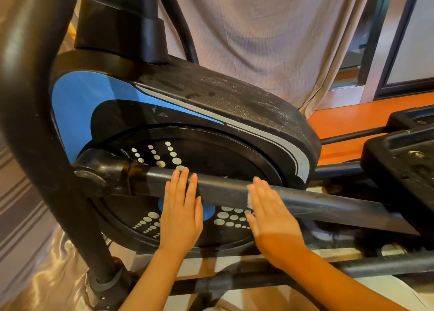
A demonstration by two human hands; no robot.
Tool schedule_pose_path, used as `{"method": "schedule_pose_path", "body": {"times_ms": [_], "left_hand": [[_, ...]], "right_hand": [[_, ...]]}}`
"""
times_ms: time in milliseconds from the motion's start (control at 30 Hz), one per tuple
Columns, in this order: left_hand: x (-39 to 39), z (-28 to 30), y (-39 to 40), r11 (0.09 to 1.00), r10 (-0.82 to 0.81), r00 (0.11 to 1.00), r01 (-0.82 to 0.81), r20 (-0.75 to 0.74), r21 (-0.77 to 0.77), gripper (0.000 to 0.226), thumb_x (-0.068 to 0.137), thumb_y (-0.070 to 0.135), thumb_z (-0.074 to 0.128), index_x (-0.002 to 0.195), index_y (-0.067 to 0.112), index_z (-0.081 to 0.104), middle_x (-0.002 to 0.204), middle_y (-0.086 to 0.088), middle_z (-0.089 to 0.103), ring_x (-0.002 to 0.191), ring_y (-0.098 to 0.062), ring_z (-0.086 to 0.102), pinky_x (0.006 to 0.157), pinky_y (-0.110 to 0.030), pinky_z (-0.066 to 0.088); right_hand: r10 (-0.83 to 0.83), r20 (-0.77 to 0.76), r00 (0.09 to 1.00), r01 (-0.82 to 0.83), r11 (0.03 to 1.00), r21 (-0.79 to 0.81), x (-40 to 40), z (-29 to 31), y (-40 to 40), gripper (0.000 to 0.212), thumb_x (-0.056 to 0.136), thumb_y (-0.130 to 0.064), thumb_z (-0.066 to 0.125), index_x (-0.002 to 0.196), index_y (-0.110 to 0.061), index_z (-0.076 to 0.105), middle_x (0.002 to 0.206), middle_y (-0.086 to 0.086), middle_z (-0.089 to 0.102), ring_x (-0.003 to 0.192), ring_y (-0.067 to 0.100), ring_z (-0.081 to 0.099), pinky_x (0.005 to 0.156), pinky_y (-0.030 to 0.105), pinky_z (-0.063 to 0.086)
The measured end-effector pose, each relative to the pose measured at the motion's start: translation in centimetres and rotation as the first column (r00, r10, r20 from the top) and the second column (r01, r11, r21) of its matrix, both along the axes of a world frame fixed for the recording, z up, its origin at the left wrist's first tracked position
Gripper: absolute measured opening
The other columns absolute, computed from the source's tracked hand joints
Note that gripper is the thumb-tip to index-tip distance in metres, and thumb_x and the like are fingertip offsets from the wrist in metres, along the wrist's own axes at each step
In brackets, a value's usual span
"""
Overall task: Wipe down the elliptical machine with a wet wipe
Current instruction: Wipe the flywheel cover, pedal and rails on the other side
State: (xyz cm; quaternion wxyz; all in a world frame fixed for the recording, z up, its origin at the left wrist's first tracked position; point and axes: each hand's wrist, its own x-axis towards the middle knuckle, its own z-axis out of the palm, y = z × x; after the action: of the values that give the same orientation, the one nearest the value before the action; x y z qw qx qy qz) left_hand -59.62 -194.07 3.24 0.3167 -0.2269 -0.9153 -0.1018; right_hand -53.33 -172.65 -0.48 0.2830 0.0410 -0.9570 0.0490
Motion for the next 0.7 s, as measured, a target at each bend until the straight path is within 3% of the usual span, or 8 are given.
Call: {"method": "schedule_pose_path", "body": {"times_ms": [100, 133, 200, 267, 367, 467, 567, 700], "left_hand": [[0.0, 0.0, 0.2, 1.000, -0.002, 1.000, 0.003, -0.012, 0.027, 0.056, 0.098, 0.028, 0.038, 0.149, 0.007, 0.032, 0.159, -0.015, 0.028, 0.151, -0.030, 0.016, 0.124, -0.043, 0.008], [0.1, -0.1, 0.3, 0.999, -0.003, 1.000, 0.004, -0.012, 0.040, 0.055, 0.098, 0.028, 0.038, 0.149, 0.007, 0.033, 0.159, -0.015, 0.029, 0.151, -0.030, 0.017, 0.124, -0.042, 0.007], [0.1, -0.1, 0.5, 0.998, -0.001, 1.000, 0.001, -0.007, 0.061, 0.055, 0.098, 0.028, 0.038, 0.148, 0.006, 0.034, 0.158, -0.015, 0.029, 0.151, -0.029, 0.016, 0.125, -0.040, 0.006], [0.2, -0.1, 0.6, 0.998, -0.001, 1.000, 0.001, -0.005, 0.062, 0.055, 0.099, 0.027, 0.038, 0.148, 0.004, 0.035, 0.159, -0.016, 0.029, 0.151, -0.030, 0.016, 0.125, -0.040, 0.006], [0.3, 0.0, 0.7, 0.999, -0.002, 1.000, 0.003, -0.009, 0.051, 0.054, 0.099, 0.027, 0.037, 0.148, 0.003, 0.035, 0.158, -0.017, 0.029, 0.151, -0.030, 0.016, 0.125, -0.040, 0.005], [0.4, 0.1, 0.6, 0.998, 0.004, 1.000, -0.004, 0.008, 0.058, 0.054, 0.099, 0.027, 0.036, 0.147, 0.003, 0.035, 0.158, -0.016, 0.029, 0.151, -0.029, 0.015, 0.124, -0.040, 0.005], [0.5, 0.2, 0.7, 0.997, 0.006, 0.999, -0.008, 0.033, 0.075, 0.054, 0.099, 0.028, 0.036, 0.148, 0.005, 0.034, 0.158, -0.014, 0.029, 0.152, -0.027, 0.015, 0.125, -0.039, 0.005], [0.6, 0.3, 0.8, 0.996, 0.012, 0.999, -0.016, 0.044, 0.087, 0.055, 0.099, 0.030, 0.036, 0.148, 0.005, 0.035, 0.158, -0.014, 0.029, 0.152, -0.027, 0.015, 0.125, -0.037, 0.003]], "right_hand": [[-0.134, 0.017, 0.991, 0.135, 0.990, -0.041, 0.7, -0.7, 1.4, 0.056, 0.105, -0.033, 0.025, 0.139, 0.006, 0.046, 0.145, 0.027, 0.043, 0.135, 0.038, 0.043, 0.111, 0.049, 0.036], [-0.178, 0.024, 0.984, 0.179, 0.982, -0.065, 0.3, -0.2, 0.9, 0.055, 0.104, -0.034, 0.031, 0.135, 0.007, 0.051, 0.140, 0.028, 0.048, 0.130, 0.039, 0.049, 0.109, 0.049, 0.039], [-0.203, 0.036, 0.979, 0.206, 0.972, -0.116, -1.1, 1.6, -1.4, 0.054, 0.092, -0.034, 0.061, 0.129, 0.006, 0.058, 0.131, 0.026, 0.057, 0.121, 0.039, 0.057, 0.102, 0.048, 0.045], [-0.120, 0.007, 0.993, 0.120, 0.982, -0.144, -2.4, 3.4, -4.4, 0.059, 0.082, -0.031, 0.074, 0.127, 0.004, 0.060, 0.127, 0.023, 0.061, 0.118, 0.036, 0.060, 0.099, 0.048, 0.049], [0.021, -0.081, 0.996, -0.031, 0.991, -0.132, -3.4, 4.7, -6.7, 0.047, 0.094, -0.032, 0.056, 0.130, -0.003, 0.060, 0.129, 0.015, 0.062, 0.122, 0.029, 0.058, 0.103, 0.042, 0.044], [0.114, -0.058, 0.992, -0.121, 0.986, -0.115, -2.5, 4.2, -4.5, 0.050, 0.096, -0.029, 0.034, 0.137, -0.007, 0.053, 0.137, 0.010, 0.057, 0.128, 0.024, 0.053, 0.109, 0.038, 0.034], [0.005, -0.052, 0.999, -0.016, 0.978, -0.206, -0.9, 2.3, 0.2, 0.046, 0.091, -0.020, 0.058, 0.134, -0.004, 0.055, 0.132, 0.013, 0.060, 0.122, 0.029, 0.058, 0.105, 0.037, 0.030], [-0.178, 0.032, 0.984, 0.180, 0.959, -0.220, 0.4, 1.4, 4.0, 0.040, 0.093, -0.026, 0.047, 0.116, 0.001, 0.065, 0.112, 0.018, 0.068, 0.105, 0.036, 0.066, 0.094, 0.045, 0.050]]}}
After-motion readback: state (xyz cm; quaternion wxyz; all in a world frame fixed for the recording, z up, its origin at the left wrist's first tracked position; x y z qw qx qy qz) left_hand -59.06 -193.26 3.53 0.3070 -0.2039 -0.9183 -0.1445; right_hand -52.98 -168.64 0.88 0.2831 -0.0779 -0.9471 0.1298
